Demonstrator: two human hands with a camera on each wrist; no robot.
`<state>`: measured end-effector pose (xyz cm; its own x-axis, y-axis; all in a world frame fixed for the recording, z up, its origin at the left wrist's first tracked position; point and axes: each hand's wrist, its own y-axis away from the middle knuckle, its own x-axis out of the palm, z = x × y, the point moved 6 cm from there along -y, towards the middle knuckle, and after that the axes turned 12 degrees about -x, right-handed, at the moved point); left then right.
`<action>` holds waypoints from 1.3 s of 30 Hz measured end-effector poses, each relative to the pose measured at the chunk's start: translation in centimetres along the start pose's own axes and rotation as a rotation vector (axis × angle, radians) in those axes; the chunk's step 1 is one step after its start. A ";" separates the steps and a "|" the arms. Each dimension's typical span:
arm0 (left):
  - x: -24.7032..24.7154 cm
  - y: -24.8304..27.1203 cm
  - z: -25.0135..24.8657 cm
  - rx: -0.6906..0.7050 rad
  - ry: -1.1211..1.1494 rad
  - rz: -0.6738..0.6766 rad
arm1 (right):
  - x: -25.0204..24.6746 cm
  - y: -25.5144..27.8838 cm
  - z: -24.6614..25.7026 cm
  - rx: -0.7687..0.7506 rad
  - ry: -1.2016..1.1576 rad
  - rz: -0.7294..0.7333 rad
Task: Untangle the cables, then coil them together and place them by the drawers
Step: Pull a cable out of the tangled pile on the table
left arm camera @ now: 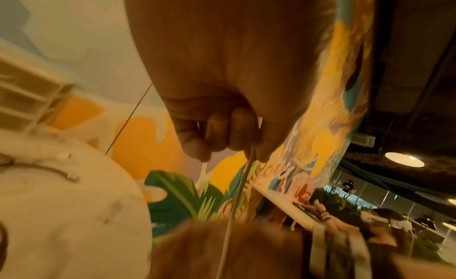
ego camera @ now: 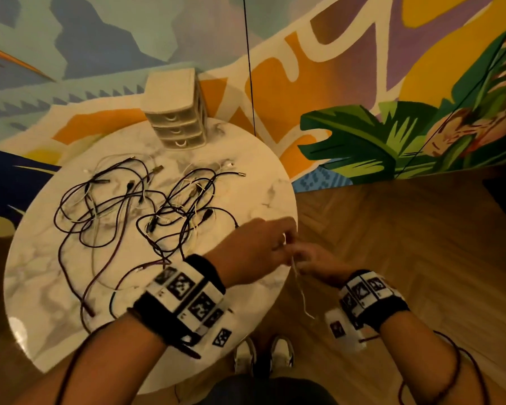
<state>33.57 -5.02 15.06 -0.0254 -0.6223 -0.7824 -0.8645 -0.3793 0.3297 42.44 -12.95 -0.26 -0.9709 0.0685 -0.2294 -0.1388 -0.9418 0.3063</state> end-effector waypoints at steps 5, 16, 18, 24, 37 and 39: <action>3.3 -1.4 1.6 -0.072 -0.003 0.098 | 1.8 -0.2 6.3 -0.038 -0.075 0.138; 2.6 -2.1 -1.3 -0.059 -0.028 -0.016 | 0.6 -0.7 7.3 -0.013 0.041 0.164; 3.2 -2.4 -1.5 -0.036 -0.142 -0.060 | 0.5 -0.2 7.2 -0.035 0.057 0.127; 4.9 -2.7 -1.4 0.019 -0.265 -0.197 | 0.8 0.4 5.6 -0.063 0.109 0.068; 6.6 -8.4 16.2 -0.571 -0.263 0.052 | -1.3 -0.9 -1.0 0.086 -0.233 -0.307; 6.7 -10.5 18.1 -0.632 -0.279 0.076 | -1.4 -0.5 -1.8 0.119 -0.166 -0.290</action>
<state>33.42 7.19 -3.23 -0.2760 -0.4958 -0.8234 -0.3992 -0.7202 0.5674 44.28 -13.14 -1.79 -0.9050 0.3892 -0.1720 -0.4255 -0.8308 0.3587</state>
